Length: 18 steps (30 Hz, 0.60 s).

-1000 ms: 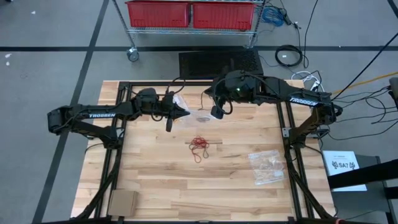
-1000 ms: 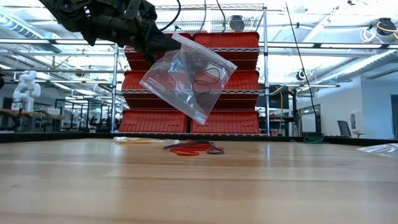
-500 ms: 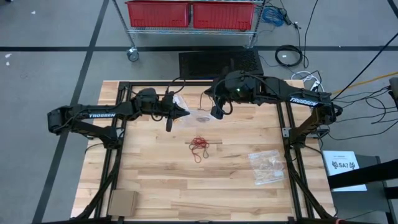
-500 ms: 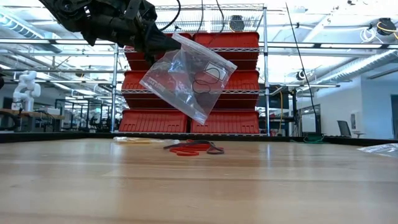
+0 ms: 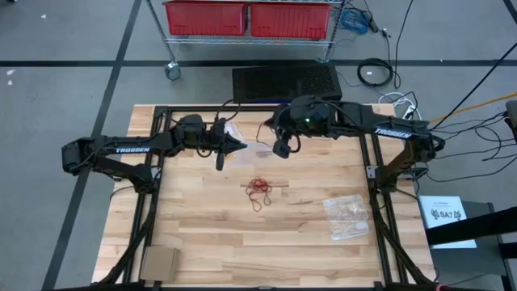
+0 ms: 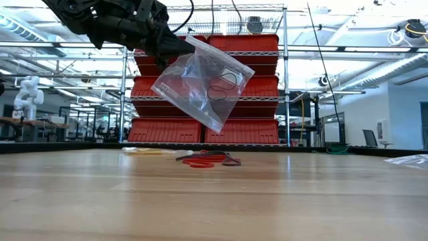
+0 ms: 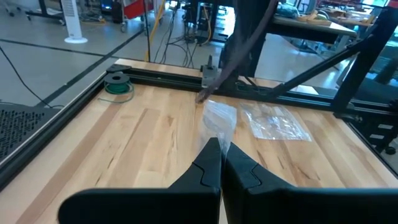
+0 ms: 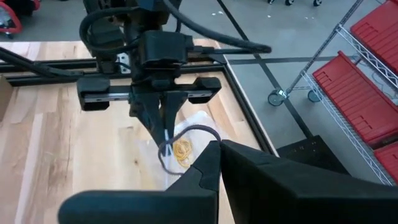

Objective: Sort rubber bands
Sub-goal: Put the purple rubber band into the top right transparent zip bag

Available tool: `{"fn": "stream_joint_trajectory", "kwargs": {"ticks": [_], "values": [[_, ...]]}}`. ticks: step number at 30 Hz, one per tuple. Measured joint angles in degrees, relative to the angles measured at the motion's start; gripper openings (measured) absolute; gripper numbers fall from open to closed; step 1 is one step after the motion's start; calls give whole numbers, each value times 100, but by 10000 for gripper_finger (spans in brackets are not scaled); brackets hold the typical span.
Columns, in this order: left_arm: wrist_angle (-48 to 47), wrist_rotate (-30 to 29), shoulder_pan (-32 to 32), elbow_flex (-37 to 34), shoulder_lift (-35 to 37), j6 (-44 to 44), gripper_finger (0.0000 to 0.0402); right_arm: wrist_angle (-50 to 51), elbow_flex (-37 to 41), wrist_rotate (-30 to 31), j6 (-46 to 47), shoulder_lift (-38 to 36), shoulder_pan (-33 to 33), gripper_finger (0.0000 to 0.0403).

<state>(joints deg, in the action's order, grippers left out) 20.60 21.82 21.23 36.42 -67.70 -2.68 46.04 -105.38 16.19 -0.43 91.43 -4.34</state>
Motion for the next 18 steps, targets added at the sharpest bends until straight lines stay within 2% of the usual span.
{"fn": "stream_joint_trajectory", "kwargs": {"ticks": [18], "values": [[-13, 27, 0, 0, 0, 2, 0, 8, 2, 0, 22, 51, 11, 0]]}}
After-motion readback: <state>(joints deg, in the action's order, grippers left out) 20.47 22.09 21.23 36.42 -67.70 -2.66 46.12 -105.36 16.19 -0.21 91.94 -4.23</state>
